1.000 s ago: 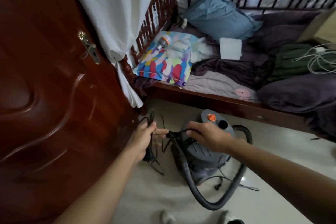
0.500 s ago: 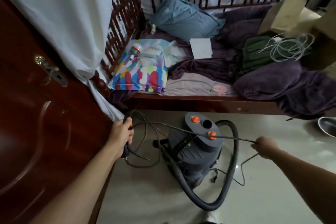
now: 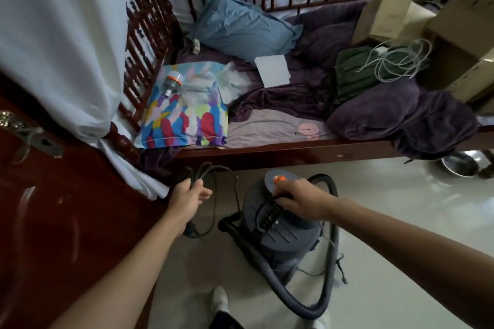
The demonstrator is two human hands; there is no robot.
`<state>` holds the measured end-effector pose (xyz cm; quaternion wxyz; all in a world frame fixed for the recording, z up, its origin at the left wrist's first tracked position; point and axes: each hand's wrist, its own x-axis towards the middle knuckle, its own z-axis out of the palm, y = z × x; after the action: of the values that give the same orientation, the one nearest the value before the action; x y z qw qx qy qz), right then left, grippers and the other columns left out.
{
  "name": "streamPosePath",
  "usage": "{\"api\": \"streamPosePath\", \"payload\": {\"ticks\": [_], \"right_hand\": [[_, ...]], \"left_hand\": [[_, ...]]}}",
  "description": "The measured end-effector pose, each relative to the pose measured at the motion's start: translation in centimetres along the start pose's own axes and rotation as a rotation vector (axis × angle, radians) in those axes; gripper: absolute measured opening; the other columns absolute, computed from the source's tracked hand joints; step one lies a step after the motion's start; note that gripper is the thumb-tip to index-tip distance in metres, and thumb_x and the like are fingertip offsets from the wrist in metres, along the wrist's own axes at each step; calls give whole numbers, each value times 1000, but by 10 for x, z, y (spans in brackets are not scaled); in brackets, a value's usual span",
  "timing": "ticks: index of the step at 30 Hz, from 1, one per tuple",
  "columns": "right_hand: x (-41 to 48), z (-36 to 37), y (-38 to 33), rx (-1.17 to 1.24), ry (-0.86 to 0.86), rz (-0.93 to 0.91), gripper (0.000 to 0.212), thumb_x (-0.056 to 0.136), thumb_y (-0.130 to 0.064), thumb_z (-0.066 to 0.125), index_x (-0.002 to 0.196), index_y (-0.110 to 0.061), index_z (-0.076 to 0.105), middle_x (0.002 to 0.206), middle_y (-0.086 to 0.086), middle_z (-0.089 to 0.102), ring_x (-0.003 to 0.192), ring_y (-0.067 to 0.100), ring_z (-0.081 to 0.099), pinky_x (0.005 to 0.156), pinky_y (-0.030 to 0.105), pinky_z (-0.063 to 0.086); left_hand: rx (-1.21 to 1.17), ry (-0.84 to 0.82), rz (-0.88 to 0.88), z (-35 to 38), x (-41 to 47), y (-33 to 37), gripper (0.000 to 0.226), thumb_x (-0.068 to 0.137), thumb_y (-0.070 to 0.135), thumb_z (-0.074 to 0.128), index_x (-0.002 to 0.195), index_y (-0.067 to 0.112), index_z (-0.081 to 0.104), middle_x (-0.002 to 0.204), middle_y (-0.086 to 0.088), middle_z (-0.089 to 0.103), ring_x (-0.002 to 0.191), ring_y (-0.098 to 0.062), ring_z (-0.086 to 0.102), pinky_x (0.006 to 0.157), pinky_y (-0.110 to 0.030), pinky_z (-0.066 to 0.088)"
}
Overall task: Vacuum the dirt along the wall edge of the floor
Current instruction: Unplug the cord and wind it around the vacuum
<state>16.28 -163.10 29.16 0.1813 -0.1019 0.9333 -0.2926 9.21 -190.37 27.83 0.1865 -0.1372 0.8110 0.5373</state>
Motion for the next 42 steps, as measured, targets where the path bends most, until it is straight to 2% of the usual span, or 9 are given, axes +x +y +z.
{"api": "streamPosePath", "payload": {"ticks": [4, 8, 13, 19, 23, 32, 37, 39, 42], "right_hand": [[30, 1, -38, 273, 182, -3, 9, 94, -17, 64, 101, -15, 69, 77, -19, 59, 70, -9, 56, 67, 10, 40], [58, 8, -55, 375, 464, 162, 5, 92, -19, 67, 93, -23, 70, 73, -12, 65, 64, -1, 61, 63, 20, 50], [47, 19, -33, 72, 526, 442, 20, 83, -32, 75, 74, -26, 58, 67, -6, 60, 67, 15, 58, 62, 34, 47], [-27, 64, 51, 54, 474, 1043, 21, 93, -34, 60, 76, -23, 54, 84, 10, 66, 89, 33, 62, 65, 31, 38], [-80, 100, 85, 225, 408, 1198, 40, 101, -41, 47, 85, -8, 64, 92, 18, 70, 96, 36, 66, 72, 33, 44], [-31, 81, -5, -77, 80, 570, 25, 104, -39, 35, 97, -16, 42, 89, 14, 62, 86, 37, 59, 69, 41, 42], [-14, 54, -40, 34, 338, 138, 27, 102, -32, 43, 107, -14, 62, 85, 3, 64, 72, 22, 56, 67, 39, 46], [-11, 44, -42, 76, 466, 120, 20, 101, -31, 49, 107, -17, 62, 72, -4, 53, 61, 14, 43, 61, 35, 41], [-14, 38, -28, 86, 505, 207, 17, 97, -40, 56, 100, -23, 60, 71, -7, 55, 64, 19, 49, 60, 36, 39]], "left_hand": [[-176, -228, -30, 18, 17, 9, 21, 105, 17, 38, 91, 9, 51, 88, -17, 70, 79, -23, 67, 87, -41, 50], [-190, -472, -50, 17, 31, 18, 25, 105, 18, 36, 91, 4, 52, 57, -14, 61, 47, -23, 58, 58, -30, 52], [-83, -630, -15, -8, 49, 40, 30, 104, 21, 39, 74, 20, 37, 47, 4, 27, 37, -10, 21, 39, -21, 19], [-267, -544, -62, -61, 92, 78, 36, 104, 22, 36, 69, 21, 31, 41, 8, 21, 30, -7, 16, 36, -14, 16], [-254, -425, -33, -76, 118, 77, 35, 104, 25, 36, 70, 17, 38, 39, 9, 21, 29, -6, 17, 34, -16, 17], [83, -353, 93, -13, 82, 44, 33, 106, 24, 37, 77, 8, 44, 47, -4, 43, 34, -14, 37, 38, -20, 29], [80, -513, 20, 16, 46, 39, 31, 106, 26, 33, 80, 12, 40, 76, -20, 73, 56, -24, 66, 48, -25, 43], [60, -586, -32, 26, 30, 33, 31, 106, 27, 33, 80, 12, 40, 76, -26, 70, 63, -30, 66, 59, -32, 49], [40, -635, -76, 37, 13, 27, 33, 106, 27, 35, 77, 12, 39, 49, -9, 42, 39, -19, 40, 50, -29, 40]]}}
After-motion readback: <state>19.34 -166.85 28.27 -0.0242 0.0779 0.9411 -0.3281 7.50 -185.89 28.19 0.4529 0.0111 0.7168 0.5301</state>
